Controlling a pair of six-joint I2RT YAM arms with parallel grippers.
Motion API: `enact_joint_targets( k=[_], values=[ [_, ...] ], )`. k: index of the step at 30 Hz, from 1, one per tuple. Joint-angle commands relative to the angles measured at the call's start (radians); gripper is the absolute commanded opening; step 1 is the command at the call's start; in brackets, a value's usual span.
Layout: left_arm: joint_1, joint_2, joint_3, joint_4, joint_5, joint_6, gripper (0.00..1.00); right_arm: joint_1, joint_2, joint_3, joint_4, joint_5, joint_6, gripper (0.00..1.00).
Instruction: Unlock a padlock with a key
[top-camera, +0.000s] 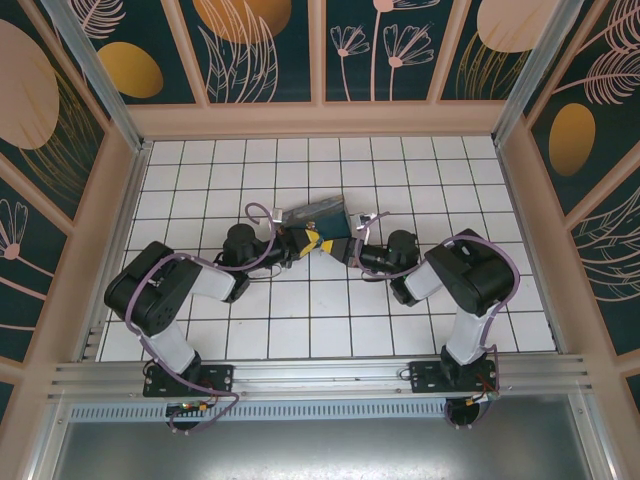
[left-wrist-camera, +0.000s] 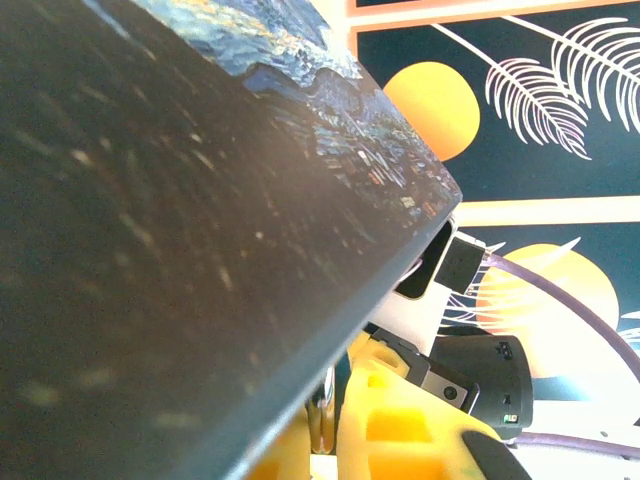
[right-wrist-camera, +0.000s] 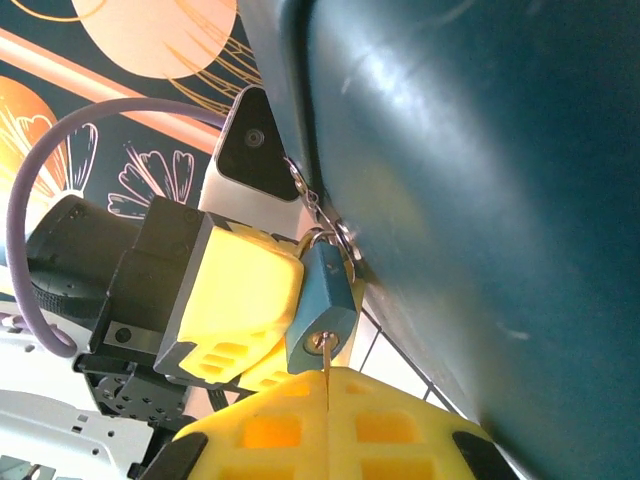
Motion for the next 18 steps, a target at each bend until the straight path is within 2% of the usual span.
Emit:
enact_joint_targets(
  k=[1,9,18],
  values=[
    [-0.043,0.016,-0.002,0.103,0.152,-0.003,0.00,-0.014,0.002,0.024,0.090,0.086,0.035,0.00],
    [-0.043,0.010,-0.011,0.067,0.124,0.028,0.00,-0.056,-0.032,0.012,0.066,0.047,0.032,0.00],
    [-0.043,-0.037,-0.002,-0.062,0.099,0.114,0.00,-0.099,-0.096,-0.010,-0.007,0.002,0.002,0.00]
  ],
)
